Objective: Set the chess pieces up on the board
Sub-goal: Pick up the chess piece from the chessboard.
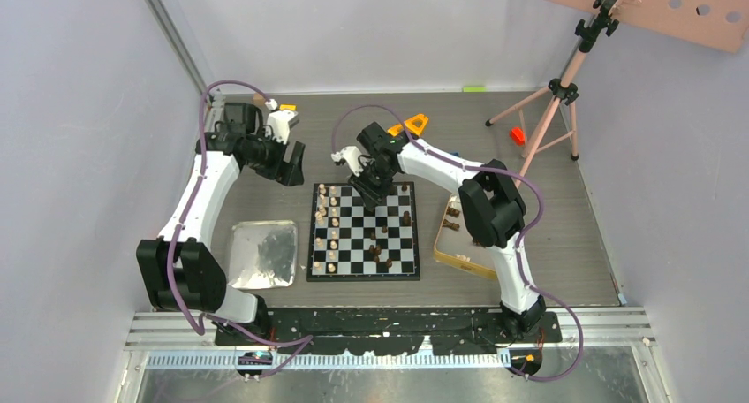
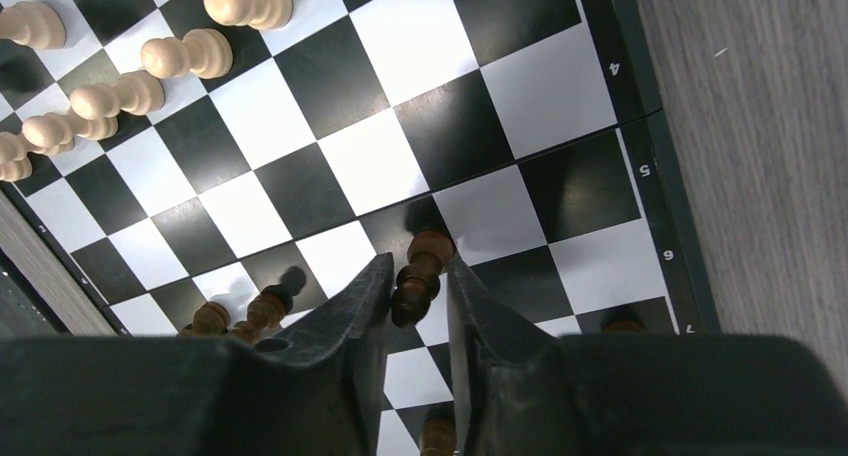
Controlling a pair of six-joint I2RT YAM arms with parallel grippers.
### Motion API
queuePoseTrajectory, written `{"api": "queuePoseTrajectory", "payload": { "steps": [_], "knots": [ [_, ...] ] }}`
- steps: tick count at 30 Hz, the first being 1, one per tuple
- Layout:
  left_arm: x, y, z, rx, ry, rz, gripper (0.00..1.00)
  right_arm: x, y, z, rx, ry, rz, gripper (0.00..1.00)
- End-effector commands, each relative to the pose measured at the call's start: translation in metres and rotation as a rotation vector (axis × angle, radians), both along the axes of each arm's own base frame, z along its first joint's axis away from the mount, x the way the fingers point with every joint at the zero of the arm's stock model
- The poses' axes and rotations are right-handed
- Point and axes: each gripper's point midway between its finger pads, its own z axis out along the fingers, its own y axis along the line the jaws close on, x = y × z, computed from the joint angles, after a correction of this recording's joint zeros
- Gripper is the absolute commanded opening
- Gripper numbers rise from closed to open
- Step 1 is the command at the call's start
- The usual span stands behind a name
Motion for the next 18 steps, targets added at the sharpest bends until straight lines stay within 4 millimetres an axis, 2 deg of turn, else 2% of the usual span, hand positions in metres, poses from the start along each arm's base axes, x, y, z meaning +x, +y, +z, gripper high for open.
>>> {"api": "queuePoseTrajectory", "payload": {
  "steps": [1,4,8,13,18],
  "knots": [
    [0.006,0.002,0.017,-0.011,-0.062,0.017,0.81,0.005,0.005,0.012,0.010,-0.032,0.015,0.29],
    [0.007,0.003,0.019,-0.011,-0.066,0.020,0.81,0.005,0.002,0.016,0.002,-0.046,0.012,0.17],
    [0.007,0.003,0.020,-0.014,-0.069,0.018,0.81,0.008,-0.012,0.026,-0.022,-0.083,0.000,0.08],
    [0.007,0.000,0.021,-0.028,-0.069,0.011,0.81,0.009,-0.037,0.043,-0.050,-0.106,-0.028,0.02],
    [0.006,-0.001,0.022,-0.035,-0.069,0.008,0.81,0.007,-0.065,0.046,-0.096,-0.112,-0.051,0.01]
  ]
}}
